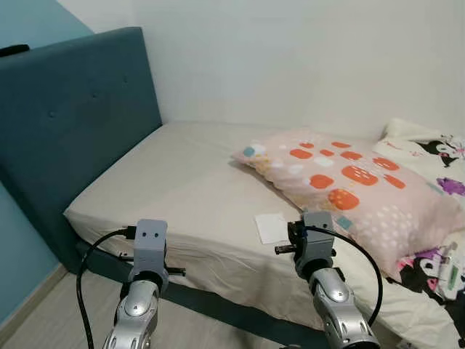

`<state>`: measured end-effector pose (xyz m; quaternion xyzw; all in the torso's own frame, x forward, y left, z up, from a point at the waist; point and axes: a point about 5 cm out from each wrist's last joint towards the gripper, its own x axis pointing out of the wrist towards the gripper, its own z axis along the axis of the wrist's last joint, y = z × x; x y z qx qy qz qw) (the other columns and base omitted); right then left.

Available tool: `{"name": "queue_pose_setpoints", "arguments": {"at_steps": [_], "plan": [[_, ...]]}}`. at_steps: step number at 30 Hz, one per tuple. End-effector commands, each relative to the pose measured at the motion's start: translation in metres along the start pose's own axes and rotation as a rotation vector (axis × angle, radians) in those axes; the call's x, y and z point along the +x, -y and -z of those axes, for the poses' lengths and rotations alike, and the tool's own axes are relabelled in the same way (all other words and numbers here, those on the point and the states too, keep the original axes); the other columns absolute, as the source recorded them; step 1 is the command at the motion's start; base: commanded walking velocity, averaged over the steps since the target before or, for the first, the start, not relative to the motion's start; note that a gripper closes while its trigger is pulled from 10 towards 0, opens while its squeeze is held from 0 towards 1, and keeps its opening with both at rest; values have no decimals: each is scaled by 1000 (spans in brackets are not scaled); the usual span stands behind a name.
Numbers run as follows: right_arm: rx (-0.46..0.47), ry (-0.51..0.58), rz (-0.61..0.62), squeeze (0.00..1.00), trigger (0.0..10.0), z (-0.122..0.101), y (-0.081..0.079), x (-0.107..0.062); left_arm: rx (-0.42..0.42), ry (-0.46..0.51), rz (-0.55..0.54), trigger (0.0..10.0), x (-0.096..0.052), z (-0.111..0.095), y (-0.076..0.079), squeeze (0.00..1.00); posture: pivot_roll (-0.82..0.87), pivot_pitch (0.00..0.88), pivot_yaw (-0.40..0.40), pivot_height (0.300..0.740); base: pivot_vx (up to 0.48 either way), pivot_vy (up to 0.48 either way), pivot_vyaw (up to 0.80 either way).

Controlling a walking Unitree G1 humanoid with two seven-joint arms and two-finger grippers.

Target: Clean up the room

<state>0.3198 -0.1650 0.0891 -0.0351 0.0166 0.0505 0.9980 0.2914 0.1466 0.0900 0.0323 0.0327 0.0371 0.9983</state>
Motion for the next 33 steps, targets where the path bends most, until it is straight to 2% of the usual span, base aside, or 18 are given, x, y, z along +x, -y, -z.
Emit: {"name": "queue_pose_setpoints", "arguments": {"at_steps": [1, 5, 10, 18, 20, 21, 26, 29, 30, 31, 32, 33], "plan": [[1, -11, 1, 0, 10000, 2, -1, 0, 0, 2, 5, 10000, 1, -1, 0, 0, -32, 62, 26, 612, 0, 0, 0], [9, -14, 2, 0, 10000, 2, -1, 1, 0, 5, 5, 10000, 1, -2, 0, 0, -32, 62, 26, 612, 0, 0, 0], [18, -9, -3, 0, 10000, 0, -1, 2, 0, 7, 11, 10000, 2, -3, 1, 0, -31, 70, 28, 592, 0, 0, 0], [-3, -13, -24, 0, 10000, -6, -1, 11, -22, 10, 3, 10000, 6, -5, -3, 0, -37, 105, 25, 587, 0, 0, 0], [-37, -20, -40, 0, 10000, -16, -1, 26, -22, 27, 7, 10000, 11, -11, -10, 0, -33, 138, 16, 587, 0, 0, 0], [-37, -20, -40, 0, 10000, -16, -1, 26, -22, 27, 7, 10000, 11, -11, -10, 0, -33, 138, 16, 587, 0, 0, 0], [-97, -63, -34, 0, 10000, -30, 6, 48, -20, 82, 59, 10000, 23, -28, -17, 0, -26, 189, 1, 587, 0, 0, 0], [-125, -77, -14, 8, 10000, -36, 11, 54, -17, 116, 97, 10000, 25, -35, -17, 0, -22, 212, -3, 587, 0, 0, 0], [-116, -73, -11, 698, 10000, -39, 12, 57, -19, 125, 113, 10000, 26, -38, -17, 0, -18, 225, -6, 587, 0, 0, 0], [-116, -73, -11, 698, 10000, -39, 12, 57, -19, 125, 113, 10000, 26, -38, -17, 0, -18, 225, -6, 587, 0, 0, 0], [-110, -75, -8, 1000, 10000, -42, 14, 58, -24, 134, 129, 10000, 27, -41, -18, 43, -17, 229, -7, 587, 0, 0, 0], [-107, -79, -10, 1000, 10000, -44, 16, 61, -26, 140, 145, 10000, 27, -44, -18, 357, -11, 249, -13, 587, 0, 0, 0]]}}
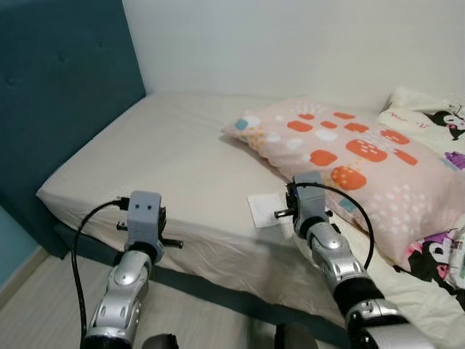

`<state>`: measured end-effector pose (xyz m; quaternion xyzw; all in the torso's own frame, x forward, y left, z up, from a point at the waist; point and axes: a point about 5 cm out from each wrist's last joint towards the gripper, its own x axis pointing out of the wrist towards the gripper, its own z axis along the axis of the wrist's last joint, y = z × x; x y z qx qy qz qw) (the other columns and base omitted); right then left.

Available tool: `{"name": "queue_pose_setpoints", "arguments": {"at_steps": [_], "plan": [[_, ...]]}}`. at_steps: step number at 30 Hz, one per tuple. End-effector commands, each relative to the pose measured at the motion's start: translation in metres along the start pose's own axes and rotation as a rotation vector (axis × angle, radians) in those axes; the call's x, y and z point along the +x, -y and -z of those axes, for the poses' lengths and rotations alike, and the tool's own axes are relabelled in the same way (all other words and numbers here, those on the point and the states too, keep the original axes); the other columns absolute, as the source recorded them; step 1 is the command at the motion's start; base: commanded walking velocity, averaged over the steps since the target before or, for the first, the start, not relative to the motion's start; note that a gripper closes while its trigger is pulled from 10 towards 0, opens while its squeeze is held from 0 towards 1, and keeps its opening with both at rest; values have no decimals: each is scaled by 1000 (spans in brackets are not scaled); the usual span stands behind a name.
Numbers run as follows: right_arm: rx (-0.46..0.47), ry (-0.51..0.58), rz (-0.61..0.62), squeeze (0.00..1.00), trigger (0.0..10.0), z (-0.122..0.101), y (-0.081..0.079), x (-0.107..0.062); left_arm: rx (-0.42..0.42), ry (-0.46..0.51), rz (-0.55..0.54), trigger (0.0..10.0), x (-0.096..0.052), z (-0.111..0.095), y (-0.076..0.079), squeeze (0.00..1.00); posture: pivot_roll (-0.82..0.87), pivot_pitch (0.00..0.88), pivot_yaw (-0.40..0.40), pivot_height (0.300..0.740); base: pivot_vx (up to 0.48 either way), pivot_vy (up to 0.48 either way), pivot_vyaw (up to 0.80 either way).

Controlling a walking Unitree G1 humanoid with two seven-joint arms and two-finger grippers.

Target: Clean up the room

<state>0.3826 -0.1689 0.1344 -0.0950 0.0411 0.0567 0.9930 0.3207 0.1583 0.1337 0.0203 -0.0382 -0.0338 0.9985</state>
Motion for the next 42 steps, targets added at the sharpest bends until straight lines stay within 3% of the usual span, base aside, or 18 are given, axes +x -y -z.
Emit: {"name": "queue_pose_setpoints", "arguments": {"at_steps": [1, 2, 4, 6, 7, 8, 16, 20, 21, 23, 25, 28, 34, 39, 42], "plan": [[11, -25, 1, 1000, 10000, 3, 2, 0, -2, -5, 6, 10000, -1, 1, -5, 357, -11, 249, -13, 587, 0, 0, 0], [7, -37, -10, 1000, 10000, 1, 3, 2, 3, 3, 27, 10000, 0, -2, -6, 486, -5, 263, -16, 587, 0, 0, 0], [7, -44, -19, 1000, 10000, 0, 4, 4, 4, 10, 40, 10000, 1, -5, -6, 482, 1, 276, -19, 587, 0, 0, 0], [4, -60, -39, 1000, 10000, -3, 5, 7, 2, 19, 67, 10000, 1, -9, -8, 380, 6, 291, -22, 587, 0, 0, 0], [4, -60, -39, 1000, 10000, -3, 5, 7, 2, 19, 67, 10000, 1, -9, -8, 380, 6, 291, -22, 587, 0, 0, 0], [9, -68, -50, 1000, 10000, -3, 5, 8, 0, 21, 76, 10000, 0, -10, -8, 0, 9, 302, -22, 587, 0, 0, 0], [11, -92, -55, 1000, 10000, -4, 11, 9, -37, 31, 123, 10000, -4, -13, -5, 0, 16, 336, -28, 587, 0, 0, 0], [-11, -114, -49, 1000, 10000, -8, 14, 11, -39, 54, 206, 10000, -9, -20, 2, 0, 32, 373, -37, 587, 0, 0, 0], [-12, -115, -47, 51, 10000, -10, 15, 11, -52, 74, 260, 10000, -12, -26, 7, 0, 37, 381, -36, 587, 0, 0, 0], [-12, -115, -47, 51, 10000, -10, 15, 11, -52, 74, 260, 10000, -12, -26, 7, 0, 37, 381, -36, 587, 0, 0, 0], [-6, -114, -47, 0, 10000, -12, 16, 12, -71, 102, 338, 10000, -15, -34, 14, 0, 49, 395, -34, 587, 0, 0, 0], [22, -124, -50, 0, 10000, -11, 17, 12, -63, 116, 408, 10000, -18, -42, 23, 0, 72, 416, -29, 587, 0, 0, 0], [100, -159, -64, 0, 10000, -6, 13, 12, -52, 121, 416, 10000, -19, -46, 24, 0, 83, 425, -23, 587, 0, 0, 0], [117, -176, -35, 0, 10000, -7, 16, 12, -49, 118, 416, 10000, -19, -47, 23, 0, 88, 425, -21, 587, 0, 0, 0], [77, -196, -39, 0, 10000, -8, 15, 13, -48, 117, 418, 10000, -19, -48, 20, 0, 87, 424, -19, 587, 0, 0, 0]]}}
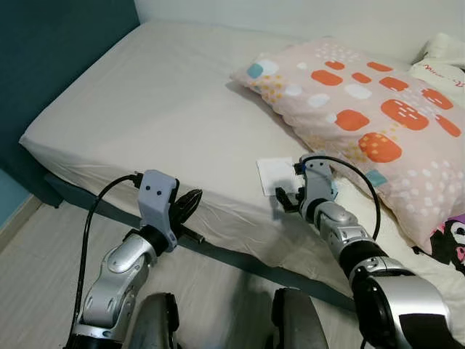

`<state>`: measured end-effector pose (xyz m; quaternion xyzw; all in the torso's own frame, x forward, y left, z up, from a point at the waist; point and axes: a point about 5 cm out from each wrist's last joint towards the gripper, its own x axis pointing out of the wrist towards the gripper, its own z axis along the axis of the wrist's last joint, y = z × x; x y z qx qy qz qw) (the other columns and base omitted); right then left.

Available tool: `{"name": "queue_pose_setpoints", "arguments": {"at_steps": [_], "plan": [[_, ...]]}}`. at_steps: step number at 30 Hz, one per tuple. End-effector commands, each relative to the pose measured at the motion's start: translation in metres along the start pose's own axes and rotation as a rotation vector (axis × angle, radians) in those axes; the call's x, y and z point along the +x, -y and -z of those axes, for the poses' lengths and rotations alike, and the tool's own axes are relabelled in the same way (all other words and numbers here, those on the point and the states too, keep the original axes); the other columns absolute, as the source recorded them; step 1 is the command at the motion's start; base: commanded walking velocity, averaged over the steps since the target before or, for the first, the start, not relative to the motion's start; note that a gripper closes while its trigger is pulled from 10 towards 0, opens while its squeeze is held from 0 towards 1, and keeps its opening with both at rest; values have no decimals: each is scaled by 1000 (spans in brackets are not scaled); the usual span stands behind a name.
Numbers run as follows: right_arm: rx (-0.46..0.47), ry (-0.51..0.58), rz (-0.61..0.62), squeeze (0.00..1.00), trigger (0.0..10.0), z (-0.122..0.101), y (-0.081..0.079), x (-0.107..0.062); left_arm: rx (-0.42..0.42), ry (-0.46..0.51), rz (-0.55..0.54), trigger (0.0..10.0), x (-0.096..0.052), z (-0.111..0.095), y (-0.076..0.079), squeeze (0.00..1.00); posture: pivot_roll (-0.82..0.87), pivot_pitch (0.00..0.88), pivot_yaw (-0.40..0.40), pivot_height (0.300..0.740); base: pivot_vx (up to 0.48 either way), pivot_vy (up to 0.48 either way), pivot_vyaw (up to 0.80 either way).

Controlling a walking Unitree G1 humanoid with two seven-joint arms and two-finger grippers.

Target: Clean up the room

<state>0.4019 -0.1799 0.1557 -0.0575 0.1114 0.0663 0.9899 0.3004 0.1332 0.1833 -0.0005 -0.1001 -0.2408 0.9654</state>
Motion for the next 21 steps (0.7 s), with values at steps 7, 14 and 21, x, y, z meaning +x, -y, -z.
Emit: {"name": "queue_pose_setpoints", "arguments": {"at_steps": [7, 14, 21], "plan": [[-23, -74, -20, 0, 9804, 13, -4, -1, 3, -30, 9, 10000, -7, 2, -2, 0, 88, 424, -20, 587, 0, 0, 0], [-28, -82, -32, 0, 0, 14, -6, 0, 9, -39, 8, 10000, -7, 3, -3, 0, 87, 421, -20, 587, 0, 0, 0], [-28, -87, -27, 0, 0, 15, -4, -1, 9, -41, 6, 10000, -6, 2, -3, 0, 85, 418, -19, 587, 0, 0, 0]]}}
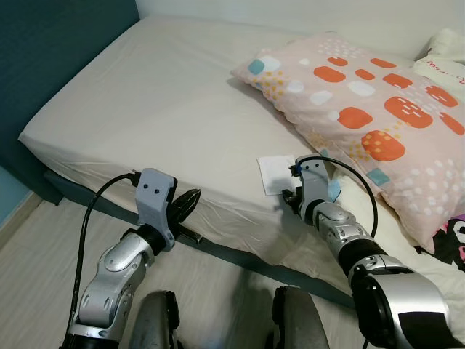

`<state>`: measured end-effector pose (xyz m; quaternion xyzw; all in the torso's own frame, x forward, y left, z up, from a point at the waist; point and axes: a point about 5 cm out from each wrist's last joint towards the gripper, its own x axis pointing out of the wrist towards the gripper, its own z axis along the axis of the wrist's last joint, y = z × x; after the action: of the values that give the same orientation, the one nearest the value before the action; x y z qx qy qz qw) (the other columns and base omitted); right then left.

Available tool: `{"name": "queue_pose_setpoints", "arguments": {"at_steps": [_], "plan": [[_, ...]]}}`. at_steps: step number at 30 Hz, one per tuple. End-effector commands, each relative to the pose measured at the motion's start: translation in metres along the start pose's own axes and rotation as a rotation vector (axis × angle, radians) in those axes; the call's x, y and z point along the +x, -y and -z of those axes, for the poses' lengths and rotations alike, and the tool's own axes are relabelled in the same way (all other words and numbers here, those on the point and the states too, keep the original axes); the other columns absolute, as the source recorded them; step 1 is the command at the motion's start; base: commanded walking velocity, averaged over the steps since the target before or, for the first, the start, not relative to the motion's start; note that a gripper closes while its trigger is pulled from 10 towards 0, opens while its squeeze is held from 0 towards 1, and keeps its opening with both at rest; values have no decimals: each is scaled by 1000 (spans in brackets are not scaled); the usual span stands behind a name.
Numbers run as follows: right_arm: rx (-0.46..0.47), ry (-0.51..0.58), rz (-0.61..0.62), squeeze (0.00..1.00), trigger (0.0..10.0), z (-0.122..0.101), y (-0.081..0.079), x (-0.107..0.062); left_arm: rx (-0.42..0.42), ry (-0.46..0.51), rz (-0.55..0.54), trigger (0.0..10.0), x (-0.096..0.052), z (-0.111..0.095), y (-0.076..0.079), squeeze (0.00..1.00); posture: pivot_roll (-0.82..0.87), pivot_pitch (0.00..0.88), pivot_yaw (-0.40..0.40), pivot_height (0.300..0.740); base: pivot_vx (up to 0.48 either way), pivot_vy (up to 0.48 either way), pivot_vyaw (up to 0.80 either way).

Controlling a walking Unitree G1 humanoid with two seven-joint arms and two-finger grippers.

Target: Clean up the room

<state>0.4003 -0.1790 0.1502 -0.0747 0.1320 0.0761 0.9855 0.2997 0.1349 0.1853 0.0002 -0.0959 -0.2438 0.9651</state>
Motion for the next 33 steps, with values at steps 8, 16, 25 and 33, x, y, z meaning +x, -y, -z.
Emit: {"name": "queue_pose_setpoints", "arguments": {"at_steps": [8, 16, 25, 33], "plan": [[17, -18, 1, 0, 0, 4, 0, 0, 19, -35, 8, 10000, -4, 3, 2, 0, 87, 418, -19, 587, 0, 0, 0], [48, 56, 4, 1000, 10000, -8, 0, 0, 17, -25, 5, 10000, -4, 0, 3, 0, 95, 427, -20, 587, 0, 0, 0], [37, 43, -9, 1000, 10000, -5, -2, 1, 21, -31, 9, 10000, -7, -1, 3, 0, 102, 430, -20, 587, 0, 0, 0], [54, 18, 30, 820, 10000, 2, -1, 0, 36, -28, 5, 10000, -8, -5, 3, 0, 138, 437, -19, 587, 0, 0, 0]]}}
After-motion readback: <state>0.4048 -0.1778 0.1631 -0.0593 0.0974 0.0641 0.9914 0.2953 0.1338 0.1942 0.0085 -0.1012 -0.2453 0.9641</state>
